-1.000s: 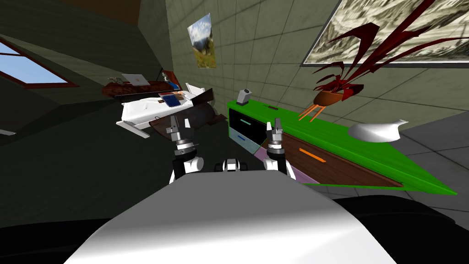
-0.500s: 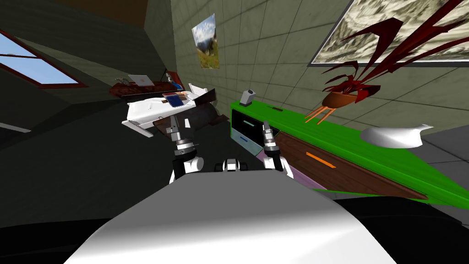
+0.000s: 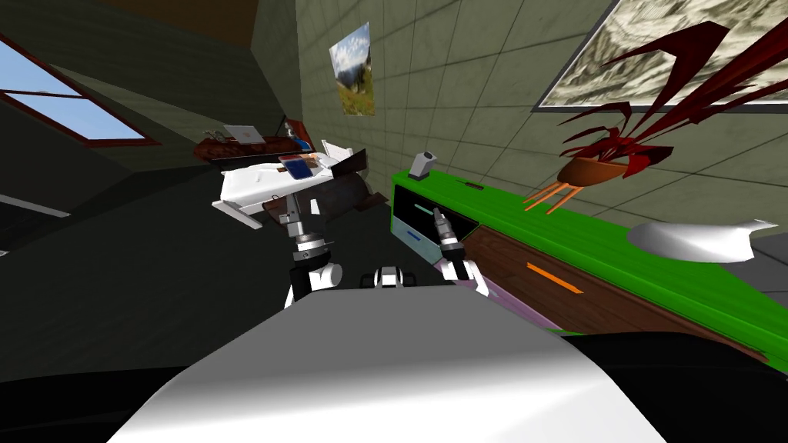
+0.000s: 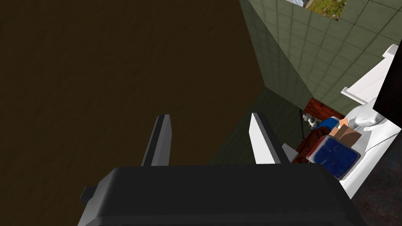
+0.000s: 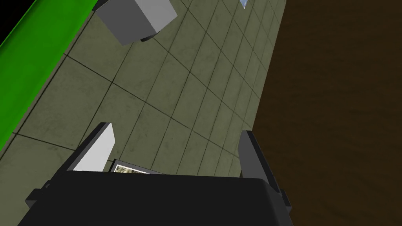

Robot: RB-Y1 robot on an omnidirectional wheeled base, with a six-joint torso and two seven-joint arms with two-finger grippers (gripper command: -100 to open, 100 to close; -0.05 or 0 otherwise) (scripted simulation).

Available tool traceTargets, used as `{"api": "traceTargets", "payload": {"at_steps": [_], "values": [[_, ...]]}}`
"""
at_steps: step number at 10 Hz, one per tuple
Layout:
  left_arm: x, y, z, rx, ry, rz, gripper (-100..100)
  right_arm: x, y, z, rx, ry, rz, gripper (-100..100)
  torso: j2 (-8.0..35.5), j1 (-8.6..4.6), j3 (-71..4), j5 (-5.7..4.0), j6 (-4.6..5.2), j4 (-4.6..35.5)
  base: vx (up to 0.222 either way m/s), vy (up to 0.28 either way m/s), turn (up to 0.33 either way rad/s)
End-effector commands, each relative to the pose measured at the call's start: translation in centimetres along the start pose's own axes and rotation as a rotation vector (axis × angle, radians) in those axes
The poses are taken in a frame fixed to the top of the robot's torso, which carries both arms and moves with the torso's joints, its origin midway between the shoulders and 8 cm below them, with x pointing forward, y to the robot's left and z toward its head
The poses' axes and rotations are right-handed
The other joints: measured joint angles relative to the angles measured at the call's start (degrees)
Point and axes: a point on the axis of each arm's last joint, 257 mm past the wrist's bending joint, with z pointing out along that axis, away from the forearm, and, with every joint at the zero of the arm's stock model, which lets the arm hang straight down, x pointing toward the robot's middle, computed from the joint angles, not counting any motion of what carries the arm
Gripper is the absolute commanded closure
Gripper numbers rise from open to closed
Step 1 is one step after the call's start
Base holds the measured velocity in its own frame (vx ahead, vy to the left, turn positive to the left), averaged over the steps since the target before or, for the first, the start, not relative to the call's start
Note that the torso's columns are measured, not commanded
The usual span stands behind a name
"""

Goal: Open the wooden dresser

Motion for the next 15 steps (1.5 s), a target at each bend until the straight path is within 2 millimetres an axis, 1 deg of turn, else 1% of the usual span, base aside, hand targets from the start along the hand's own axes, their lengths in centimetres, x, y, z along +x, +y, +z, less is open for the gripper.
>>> {"api": "traceTargets", "payload": {"at_steps": [1, 2, 3, 4, 5, 6, 7, 8, 9, 10, 11, 12, 13, 14, 15], "values": [[0.0, 0.0, 0.0, 0.0, 0.0, 0.0, 0, 1.0, -2.0, 0.1, 0.058, 0.036, -0.094, -100, 0.0, 0.04, 0.0, 0.0, -0.02, 0.0, 0.041, 0.048, 0.022], [0.0, 0.0, 0.0, 0.0, 0.0, 0.0, 0, 1.8, -3.8, 0.2, 0.106, 0.065, -0.165, -100, 0.0, 0.04, 0.0, 0.0, -0.01, 0.0, 0.044, 0.057, 0.047], [0.0, 0.0, 0.0, 0.0, 0.0, 0.0, 0, 2.5, -5.2, 0.2, 0.136, 0.088, -0.225, -100, 0.0, 0.06, 0.0, 0.01, -0.02, 0.0, 0.073, 0.073, 0.088], [0.0, 0.0, 0.0, 0.0, 0.0, 0.0, 0, 2.7, -5.7, 0.2, 0.153, 0.097, -0.252, -100, -0.1, 0.09, 0.0, 0.02, -0.03, 0.0, 0.062, 0.059, 0.027], [0.0, 0.0, 0.0, 0.0, 0.0, 0.0, 0, 2.7, -5.7, 0.2, 0.153, 0.097, -0.252, -100, 0.0, 0.02, 0.0, 0.01, 0.0, 0.0, 0.02, 0.027, -0.016], [0.0, 0.0, 0.0, 0.0, 0.0, 0.0, 0, 3.4, -7.5, 0.1, 0.196, 0.128, -0.332, -100, 0.1, -0.1, 0.1, -0.03, 0.0, 0.0, 0.018, 0.035, 0.037], [0.0, 0.0, 0.0, 0.0, 0.0, 0.0, 0, 3.4, -7.6, 0.1, 0.201, 0.129, -0.333, -100, 0.1, -0.03, 0.1, -0.03, -0.03, 0.0, 0.028, 0.032, 0.043], [0.0, 0.0, 0.0, 0.0, 0.0, 0.0, 0, 4.0, -9.4, -0.1, 0.244, 0.16, -0.411, -100, 0.0, 0.0, 0.0, 0.0, -0.01, 0.0, 0.049, 0.042, 0.056], [0.0, 0.0, 0.0, 0.0, 0.0, 0.0, 0, 4.0, -9.5, -0.1, 0.249, 0.162, -0.415, -100, -0.1, 0.06, 0.0, 0.01, -0.02, 0.0, 0.042, 0.043, 0.025], [0.0, 0.0, 0.0, 0.0, 0.0, 0.0, 0, 4.5, -11.5, -0.4, 0.298, 0.195, -0.49, -100, -0.1, 0.06, 0.0, 0.01, -0.01, 0.0, 0.045, 0.053, 0.048], [0.0, 0.0, 0.0, 0.0, 0.0, 0.0, 0, 4.5, -11.5, -0.4, 0.297, 0.196, -0.498, -100, -0.1, 0.07, 0.0, 0.01, -0.03, 0.0, 0.044, 0.047, 0.032], [0.0, 0.0, 0.0, 0.0, 0.0, 0.0, 0, 4.9, -13.5, -0.7, 0.346, 0.23, -0.572, -100, 0.0, 0.03, 0.0, 0.0, 0.0, 0.0, 0.051, 0.049, 0.047], [0.0, 0.0, 0.0, 0.0, 0.0, 0.0, 0, 4.9, -13.5, -0.7, 0.345, 0.231, -0.582, -100, 0.0, 0.02, 0.0, 0.0, -0.02, 0.0, 0.048, 0.043, 0.028], [0.0, 0.0, 0.0, 0.0, 0.0, 0.0, 0, 5.1, -15.5, -1.2, 0.394, 0.267, -0.656, -100, 0.0, 0.0, 0.0, 0.0, -0.01, 0.0, 0.046, 0.05, 0.041], [0.0, 0.0, 0.0, 0.0, 0.0, 0.0, 0, 5.1, -15.5, -1.2, 0.393, 0.268, -0.668, -100, 0.0, 0.03, 0.0, 0.0, -0.02, 0.0, 0.042, 0.04, 0.029]]}}
